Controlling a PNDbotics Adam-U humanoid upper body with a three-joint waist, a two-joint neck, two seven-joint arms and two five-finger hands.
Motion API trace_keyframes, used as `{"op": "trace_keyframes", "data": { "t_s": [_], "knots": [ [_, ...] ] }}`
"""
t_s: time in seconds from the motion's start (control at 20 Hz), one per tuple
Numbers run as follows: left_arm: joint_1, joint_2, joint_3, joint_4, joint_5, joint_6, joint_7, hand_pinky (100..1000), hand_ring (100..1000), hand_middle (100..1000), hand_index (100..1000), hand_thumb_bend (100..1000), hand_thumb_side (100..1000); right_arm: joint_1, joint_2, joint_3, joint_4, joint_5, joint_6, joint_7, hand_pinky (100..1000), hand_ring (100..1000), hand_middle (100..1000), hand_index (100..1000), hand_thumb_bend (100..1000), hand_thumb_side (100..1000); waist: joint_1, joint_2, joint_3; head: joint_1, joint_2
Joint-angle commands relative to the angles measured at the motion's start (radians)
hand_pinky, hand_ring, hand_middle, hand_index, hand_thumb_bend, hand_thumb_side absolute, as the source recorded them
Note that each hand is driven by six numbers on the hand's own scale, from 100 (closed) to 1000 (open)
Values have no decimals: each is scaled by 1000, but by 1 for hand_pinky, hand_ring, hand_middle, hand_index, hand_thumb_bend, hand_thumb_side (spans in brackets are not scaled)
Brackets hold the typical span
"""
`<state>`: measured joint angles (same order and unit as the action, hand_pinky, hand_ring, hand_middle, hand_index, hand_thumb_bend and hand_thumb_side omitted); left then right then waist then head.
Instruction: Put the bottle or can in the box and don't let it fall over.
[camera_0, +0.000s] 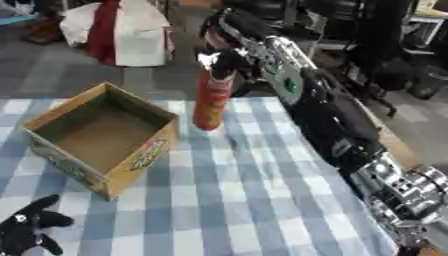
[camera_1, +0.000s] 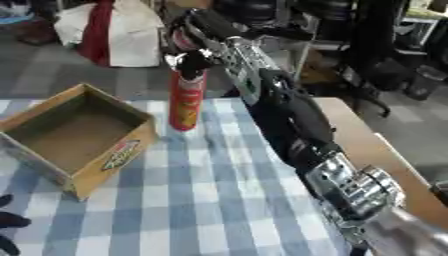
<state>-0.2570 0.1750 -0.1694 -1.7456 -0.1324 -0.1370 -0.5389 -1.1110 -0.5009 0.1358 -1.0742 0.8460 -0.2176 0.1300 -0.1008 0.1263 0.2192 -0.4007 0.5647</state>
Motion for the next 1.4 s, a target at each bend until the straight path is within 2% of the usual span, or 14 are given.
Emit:
{"op": "trace_keyframes", "data": {
  "t_s": [0.05,0.25,0.3,0.35,0.6,0.7,0.75,0.8,0.85,0.9,0.95,1.0,1.1,1.4],
  "knots": [
    [-15,-1,-7,-19,2,-1,-2,554,793,684,976,192,1000,-45,-22,5,-70,-13,-4,2,100,184,317,485,100,229,3,-17,6,-4,-9],
    [-26,-8,-16,-16,7,-1,-11,553,793,683,976,193,1000,-65,4,9,-89,-16,8,-12,100,185,304,483,100,245,-2,-15,27,-19,-14],
    [-30,-10,-18,-16,9,0,-12,553,793,683,976,194,1000,-66,11,11,-91,-14,11,-23,100,189,304,483,100,174,-3,-14,32,-22,-14],
    [-34,-13,-21,-15,10,0,-15,553,793,683,976,194,1000,-65,21,13,-91,-11,14,-36,100,190,301,484,100,252,-4,-12,38,-25,-14],
    [-64,-27,-39,-13,17,1,-31,552,793,683,975,194,1000,-55,79,23,-65,5,33,-117,100,206,304,490,100,269,-11,1,79,-48,-20],
    [-71,-30,-44,-13,20,1,-36,552,794,683,976,194,1000,-50,103,33,-48,-2,32,-135,100,251,370,555,100,240,-13,6,89,-52,-20],
    [-73,-31,-45,-12,20,1,-38,552,794,683,976,194,1000,-46,117,40,-38,3,30,-134,100,370,480,669,100,206,-14,8,91,-53,-20],
    [-74,-31,-46,-12,20,1,-40,552,794,683,976,194,1000,-42,129,48,-25,9,26,-121,100,397,510,701,100,203,-15,9,92,-54,-19],
    [-75,-32,-47,-12,20,1,-41,552,794,683,976,195,1000,-37,138,58,-10,16,20,-94,451,739,829,990,100,243,-16,10,93,-55,-19],
    [-76,-32,-48,-11,20,1,-42,552,794,683,976,195,1000,-33,146,68,6,29,9,-45,857,929,955,1000,100,604,-17,11,94,-56,-20],
    [-76,-32,-49,-11,20,0,-43,552,794,683,976,195,1000,-30,151,72,15,40,-5,-4,934,980,981,1000,100,650,-18,11,95,-56,-22],
    [-77,-32,-50,-11,20,0,-44,552,794,683,976,196,1000,-28,153,69,18,48,-20,23,1000,1000,1000,1000,100,713,-19,11,94,-56,-23],
    [-75,-31,-50,-10,20,1,-44,551,794,683,976,195,1000,-26,150,57,18,43,-38,46,1000,1000,1000,1000,100,751,-20,10,92,-55,-25],
    [-64,-29,-50,-4,16,2,-44,550,795,683,976,195,1000,-34,127,35,-32,-85,-45,19,991,1000,986,1000,100,675,-20,1,76,-50,-23]
  ]
}}
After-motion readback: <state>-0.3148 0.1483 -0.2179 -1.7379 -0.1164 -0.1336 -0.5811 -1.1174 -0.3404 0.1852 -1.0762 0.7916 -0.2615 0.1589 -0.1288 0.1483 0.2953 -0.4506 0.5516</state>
